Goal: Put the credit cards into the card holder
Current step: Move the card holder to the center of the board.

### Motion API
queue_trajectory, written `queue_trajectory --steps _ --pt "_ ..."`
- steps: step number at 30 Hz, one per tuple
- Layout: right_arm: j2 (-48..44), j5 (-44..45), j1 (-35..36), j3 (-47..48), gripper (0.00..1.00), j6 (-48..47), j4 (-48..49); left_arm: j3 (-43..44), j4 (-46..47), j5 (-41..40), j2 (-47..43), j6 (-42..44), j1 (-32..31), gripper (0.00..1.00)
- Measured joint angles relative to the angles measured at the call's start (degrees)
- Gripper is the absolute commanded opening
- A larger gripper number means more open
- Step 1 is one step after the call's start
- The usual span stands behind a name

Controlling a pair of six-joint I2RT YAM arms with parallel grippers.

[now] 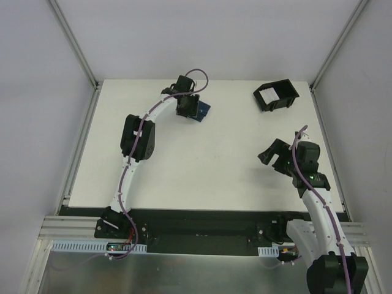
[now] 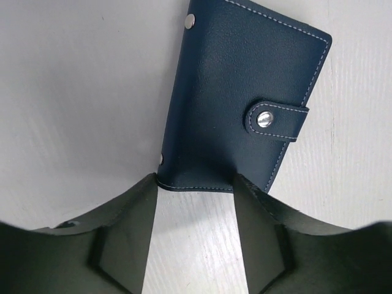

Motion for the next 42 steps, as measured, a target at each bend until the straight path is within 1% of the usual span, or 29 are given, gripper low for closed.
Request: queue_trajectory --steps 4,8,11,13,16,20,25,28,32,33,34,35,36,39,42 --pt "0.5 -0.2 0.0 0.0 0.96 0.0 0.0 0.0 -0.4 0.3 0.0 0.2 0.0 0.40" --pt "0.7 -0.2 0.0 -0.1 0.96 0.0 0.1 -0.1 -0.4 0.7 0.0 0.2 0.0 0.26" --pt "1.1 -0.3 0.0 -0.1 0.96 0.0 0.4 -0.8 -0.3 1.6 -0.5 0.1 0.0 0.12" --pt "1.3 -0.3 0.0 -0.1 0.96 0.0 0.4 -1.4 -0.2 2.1 -0.9 0.2 0.0 0.08" --pt "1.5 -0.4 0.0 -0.2 0.96 0.0 0.5 -2.7 -0.1 2.9 -1.7 0.3 0.0 0.00" --pt "1.9 -0.5 0.0 -0.2 0.96 0.0 0.9 -5.3 0.2 4.2 -3.1 0.4 -0.2 0.00" --pt "2.2 -1.0 0.0 -0.2 0.97 0.0 1.5 -11.9 0.8 6.8 -6.4 0.4 -1.0 0.00" --pt "2.8 -1.6 0.0 -0.2 0.98 0.0 2.1 -19.3 2.4 8.4 -10.5 0.3 -1.5 0.00" --pt "4.0 -2.4 0.0 -0.6 0.98 0.1 3.2 -33.1 5.0 10.8 -18.9 0.1 -2.6 0.00" --pt "4.4 -2.9 0.0 -0.8 0.98 0.2 3.4 -36.3 5.8 11.2 -20.9 -0.2 -2.8 0.10" --pt "4.8 -3.4 0.0 -0.9 0.98 0.2 3.5 -39.8 6.5 11.9 -23.1 -0.4 -3.0 0.31" --pt "5.2 -3.9 0.0 -0.9 0.98 0.2 3.8 -42.2 6.8 12.2 -24.8 -0.5 -3.2 0.91" --pt "5.8 -4.6 0.0 -0.9 0.98 0.2 4.2 -45.3 7.0 12.7 -26.9 -1.0 -3.4 0.99" --pt "8.1 -6.5 0.4 -0.9 0.99 0.3 5.6 -51.0 7.1 13.2 -33.7 -1.7 -3.9 0.99" --pt "10.1 -7.4 1.2 -0.6 0.99 0.2 6.1 -53.3 6.9 11.9 -38.5 -1.8 -4.0 0.99"
